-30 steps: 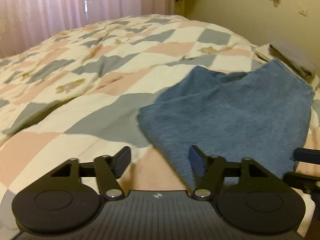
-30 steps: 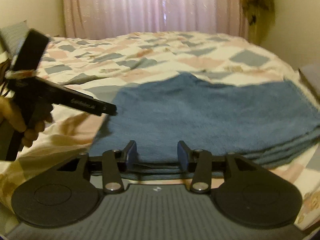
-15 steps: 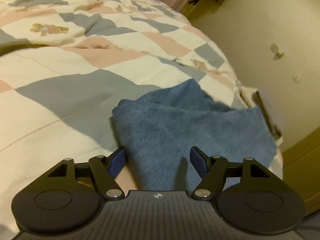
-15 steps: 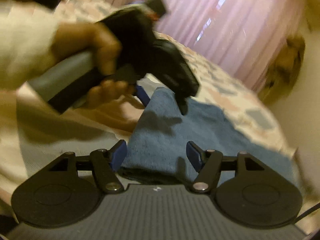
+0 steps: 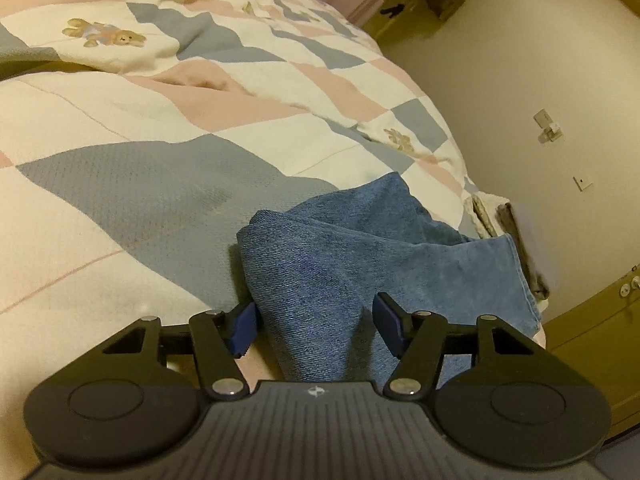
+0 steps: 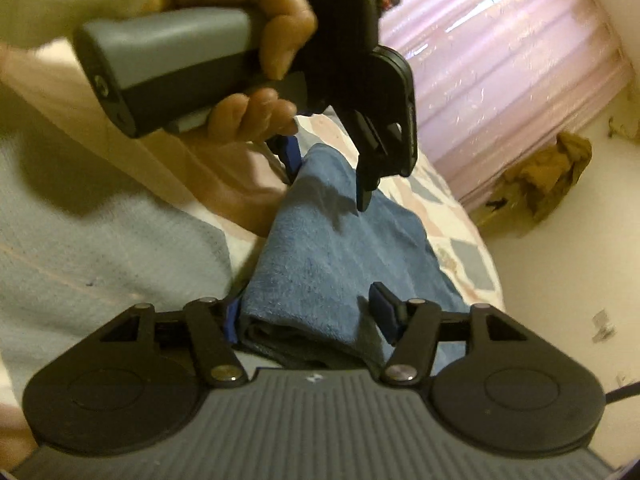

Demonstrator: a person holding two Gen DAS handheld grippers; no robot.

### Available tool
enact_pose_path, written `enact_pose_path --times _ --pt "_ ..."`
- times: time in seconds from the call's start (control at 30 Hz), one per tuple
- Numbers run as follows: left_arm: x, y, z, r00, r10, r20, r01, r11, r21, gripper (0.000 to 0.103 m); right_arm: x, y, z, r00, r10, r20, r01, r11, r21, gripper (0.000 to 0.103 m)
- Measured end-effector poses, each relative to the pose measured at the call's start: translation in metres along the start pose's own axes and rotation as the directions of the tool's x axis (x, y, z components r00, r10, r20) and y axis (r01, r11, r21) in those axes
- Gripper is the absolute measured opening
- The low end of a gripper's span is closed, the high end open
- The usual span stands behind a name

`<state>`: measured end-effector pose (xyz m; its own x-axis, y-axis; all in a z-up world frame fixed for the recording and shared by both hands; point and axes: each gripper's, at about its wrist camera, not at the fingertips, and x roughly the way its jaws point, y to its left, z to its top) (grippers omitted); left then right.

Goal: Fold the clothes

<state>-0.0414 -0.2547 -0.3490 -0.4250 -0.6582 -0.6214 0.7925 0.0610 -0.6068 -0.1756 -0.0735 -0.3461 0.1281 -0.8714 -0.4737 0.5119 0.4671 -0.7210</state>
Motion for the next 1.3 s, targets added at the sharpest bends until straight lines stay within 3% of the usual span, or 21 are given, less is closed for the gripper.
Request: enact_pose_path --times 0.2,0.43,0.47,0.57,0.67,0.73,0.83,0.9,0.97,1.07,1.17,1.3 --pt "-0.003 0.000 0.001 1.000 0.015 -0.003 -0.014 0.999 0.035 0.045 -0.002 -0.004 -0.005 1.000 0.020 0.011 -0.020 1.000 0.022 0.047" --pt "-0.001 0.002 0.004 1.000 0.022 -0.013 -0.021 0.999 0.035 0.049 -0.003 0.003 -0.006 1.000 -0.005 0.021 0.005 1.000 -0.015 0.048" --pt "-0.001 0.002 0.004 1.000 0.023 -0.012 -0.023 0.999 0.037 0.048 -0.002 0.001 -0.006 1.000 0.013 0.020 -0.013 1.000 -0.004 0.043" --pt "-0.006 -0.002 0.004 0.999 0.033 -0.003 -0.033 0.999 0.032 0.034 -0.006 -0.021 -0.011 0.994 0.098 0.044 -0.102 0.990 0.096 0.026" --pt "-0.025 -0.012 0.011 0.999 0.014 0.034 -0.014 1.000 -0.004 0.025 -0.019 -0.069 -0.015 0.976 0.182 0.117 -0.209 0.934 0.289 0.021" --pt "-0.039 -0.025 0.018 0.997 -0.009 0.072 0.009 1.000 -0.012 0.023 -0.023 -0.114 -0.024 0.948 0.256 0.187 -0.315 0.829 0.462 0.021" --pt "-0.053 -0.065 0.033 0.989 -0.062 0.135 0.059 0.998 0.028 0.021 -0.020 -0.181 -0.050 0.890 0.323 0.323 -0.456 0.591 0.666 0.020" --pt "-0.050 -0.101 0.045 0.982 -0.106 0.154 0.095 0.993 0.077 0.022 -0.016 -0.224 -0.080 0.855 0.320 0.407 -0.514 0.428 0.743 0.019" --pt "-0.031 -0.142 0.056 0.980 -0.133 0.146 0.114 0.985 0.130 0.023 -0.007 -0.264 -0.112 0.842 0.291 0.455 -0.532 0.304 0.790 0.018" --pt "0.013 -0.205 0.070 0.977 -0.172 0.123 0.145 0.969 0.202 0.025 0.015 -0.322 -0.166 0.853 0.231 0.468 -0.512 0.189 0.838 0.017" --pt "0.065 -0.266 0.075 0.975 -0.203 0.088 0.173 0.948 0.266 0.026 0.036 -0.369 -0.229 0.888 0.168 0.429 -0.447 0.089 0.890 0.017" --pt "0.141 -0.328 0.065 0.978 -0.205 0.036 0.177 0.910 0.375 0.024 0.083 -0.384 -0.307 0.921 0.177 0.348 -0.340 -0.071 0.938 0.017"
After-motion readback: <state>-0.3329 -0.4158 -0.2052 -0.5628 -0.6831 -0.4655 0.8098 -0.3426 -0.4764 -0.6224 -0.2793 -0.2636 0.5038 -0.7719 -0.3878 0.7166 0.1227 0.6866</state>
